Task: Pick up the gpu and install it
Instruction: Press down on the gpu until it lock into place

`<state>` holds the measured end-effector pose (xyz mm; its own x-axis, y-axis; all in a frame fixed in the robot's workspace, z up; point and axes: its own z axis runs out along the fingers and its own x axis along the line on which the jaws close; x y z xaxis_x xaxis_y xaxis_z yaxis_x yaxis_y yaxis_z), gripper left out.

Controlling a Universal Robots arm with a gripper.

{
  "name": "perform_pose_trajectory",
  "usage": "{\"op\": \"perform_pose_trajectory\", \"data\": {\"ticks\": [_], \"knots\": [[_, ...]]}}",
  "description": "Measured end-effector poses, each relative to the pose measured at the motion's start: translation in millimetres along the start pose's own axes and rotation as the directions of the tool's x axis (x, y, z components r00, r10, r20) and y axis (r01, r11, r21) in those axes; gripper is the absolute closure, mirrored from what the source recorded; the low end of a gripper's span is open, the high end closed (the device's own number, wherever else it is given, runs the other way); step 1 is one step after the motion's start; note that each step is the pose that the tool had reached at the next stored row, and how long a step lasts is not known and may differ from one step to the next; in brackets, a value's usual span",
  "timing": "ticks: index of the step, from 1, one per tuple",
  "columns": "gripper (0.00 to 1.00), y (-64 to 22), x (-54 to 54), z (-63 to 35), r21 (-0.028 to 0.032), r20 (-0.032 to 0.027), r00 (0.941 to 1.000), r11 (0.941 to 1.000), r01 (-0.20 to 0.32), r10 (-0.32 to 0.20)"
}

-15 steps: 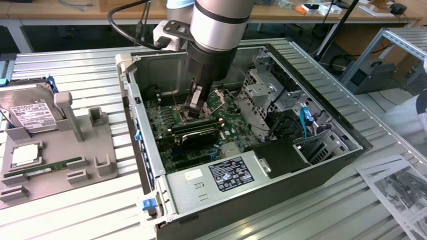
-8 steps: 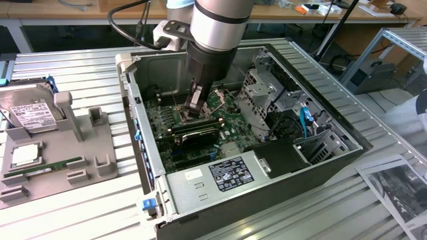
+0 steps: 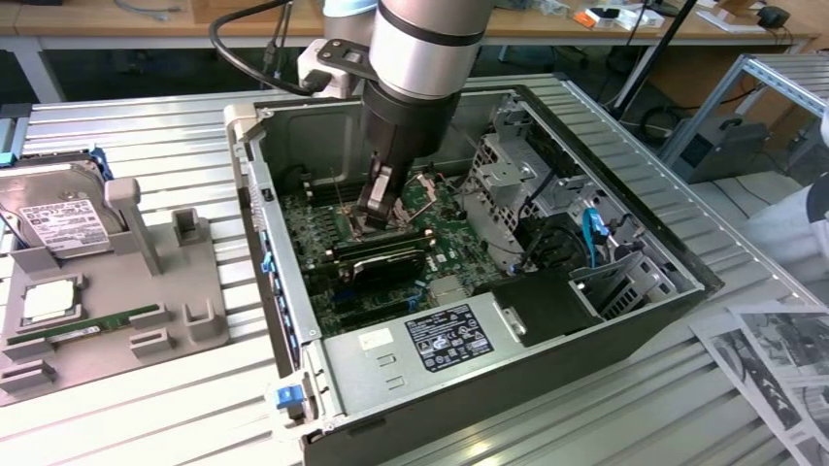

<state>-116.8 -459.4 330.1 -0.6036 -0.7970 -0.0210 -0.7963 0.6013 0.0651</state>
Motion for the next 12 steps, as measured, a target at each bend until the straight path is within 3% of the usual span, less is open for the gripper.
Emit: {"op": "perform_pose_trajectory", "data": {"ticks": [3, 7, 8, 12], "knots": [[0.89, 0.2, 0.0, 0.0, 0.0014, 0.0039, 0.9983, 0.9983, -0.058, 0.058], [0.89, 0.3, 0.0, 0.2, 0.0025, 0.0089, 0.9910, 0.9910, -0.134, 0.134], [0.89, 0.3, 0.0, 0.2, 0.0025, 0.0092, 0.9908, 0.9909, -0.135, 0.135], [0.89, 1.6, -0.9, -15.0, 0.0048, 0.0111, 0.9908, 0.9909, -0.135, 0.135]]}}
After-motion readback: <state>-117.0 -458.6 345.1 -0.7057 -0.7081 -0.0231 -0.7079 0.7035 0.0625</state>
